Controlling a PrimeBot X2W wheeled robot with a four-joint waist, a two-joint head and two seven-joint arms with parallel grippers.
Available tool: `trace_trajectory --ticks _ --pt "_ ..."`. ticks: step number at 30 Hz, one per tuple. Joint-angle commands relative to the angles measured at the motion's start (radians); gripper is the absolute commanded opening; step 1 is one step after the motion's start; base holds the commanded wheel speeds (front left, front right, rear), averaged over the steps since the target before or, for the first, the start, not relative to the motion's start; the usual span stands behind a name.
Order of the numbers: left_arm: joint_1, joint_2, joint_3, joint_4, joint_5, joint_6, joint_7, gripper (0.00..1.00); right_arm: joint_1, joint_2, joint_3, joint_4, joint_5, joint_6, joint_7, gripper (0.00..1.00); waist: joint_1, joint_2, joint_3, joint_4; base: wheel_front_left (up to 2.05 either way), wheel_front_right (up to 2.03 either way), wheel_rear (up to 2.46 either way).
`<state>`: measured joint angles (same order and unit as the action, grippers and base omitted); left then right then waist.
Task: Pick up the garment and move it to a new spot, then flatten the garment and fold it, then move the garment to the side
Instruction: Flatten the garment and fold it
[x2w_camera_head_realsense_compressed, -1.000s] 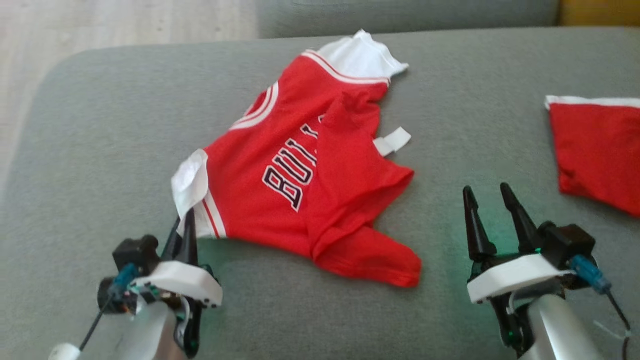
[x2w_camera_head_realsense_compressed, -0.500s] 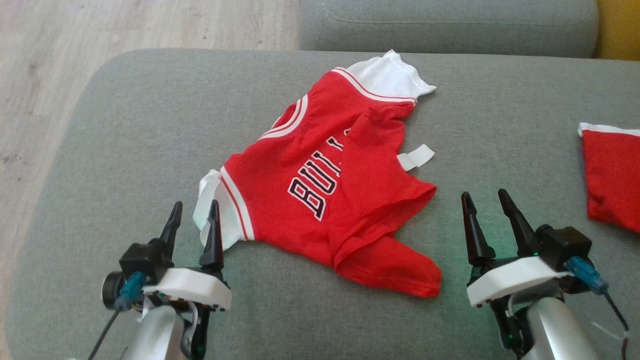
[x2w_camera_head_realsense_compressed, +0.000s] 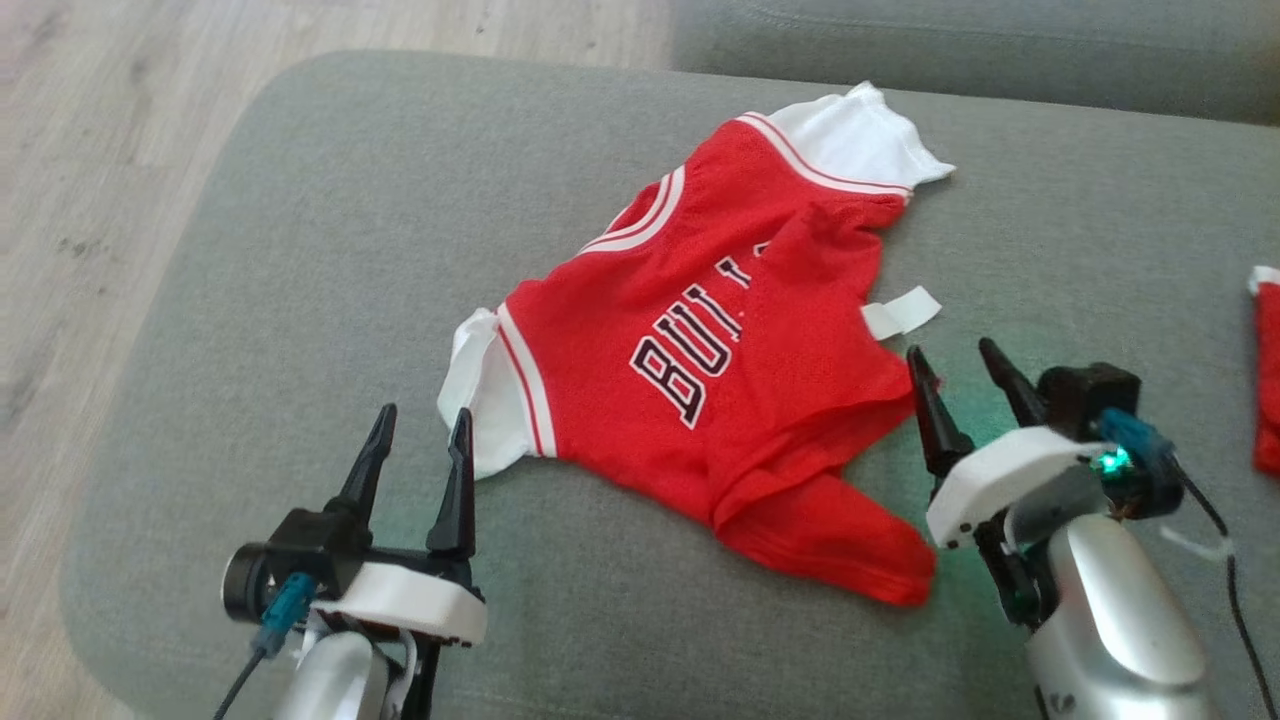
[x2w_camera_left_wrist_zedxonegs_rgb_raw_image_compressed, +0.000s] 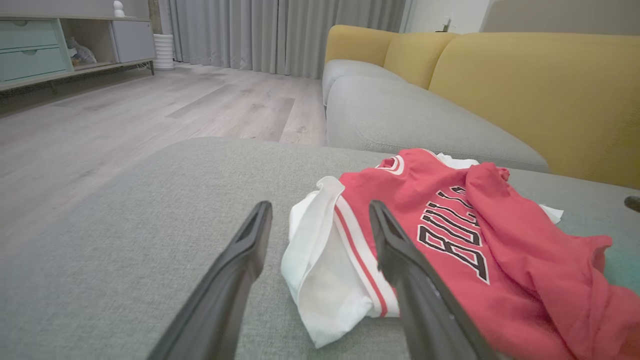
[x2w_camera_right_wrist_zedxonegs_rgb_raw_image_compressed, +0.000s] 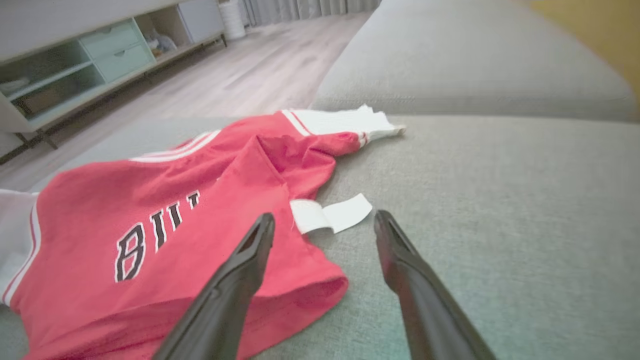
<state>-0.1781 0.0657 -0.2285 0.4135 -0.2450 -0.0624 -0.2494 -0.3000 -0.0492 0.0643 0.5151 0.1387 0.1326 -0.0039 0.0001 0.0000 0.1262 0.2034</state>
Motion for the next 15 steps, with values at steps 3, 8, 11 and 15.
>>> trace_trajectory --ticks 3,8,11,15 --pt "-0.033 0.002 0.017 -0.024 0.009 -0.006 -0.012 1.00 -0.057 -0.001 0.025 0.025 -0.005 -0.002 0.041 1.00 -0.0001 0.0000 0.016 0.024 0.00 0.00 0.00" --pt "-0.039 -0.004 0.010 -0.015 0.008 -0.010 -0.012 1.00 -0.090 -0.001 0.049 0.116 -0.021 -0.002 0.090 1.00 -0.0001 0.0000 0.028 0.046 0.00 0.00 0.00" --pt "-0.041 -0.006 0.011 -0.011 0.007 -0.012 -0.012 1.00 -0.105 -0.001 0.049 0.143 -0.026 -0.002 0.075 0.00 -0.0001 0.0000 0.030 0.051 0.00 0.00 0.00" --pt "-0.041 -0.007 0.019 -0.008 0.009 -0.012 -0.012 1.00 -0.128 -0.001 0.003 0.163 -0.065 -0.002 0.049 0.00 -0.0001 0.0000 0.029 0.047 0.00 0.00 0.00"
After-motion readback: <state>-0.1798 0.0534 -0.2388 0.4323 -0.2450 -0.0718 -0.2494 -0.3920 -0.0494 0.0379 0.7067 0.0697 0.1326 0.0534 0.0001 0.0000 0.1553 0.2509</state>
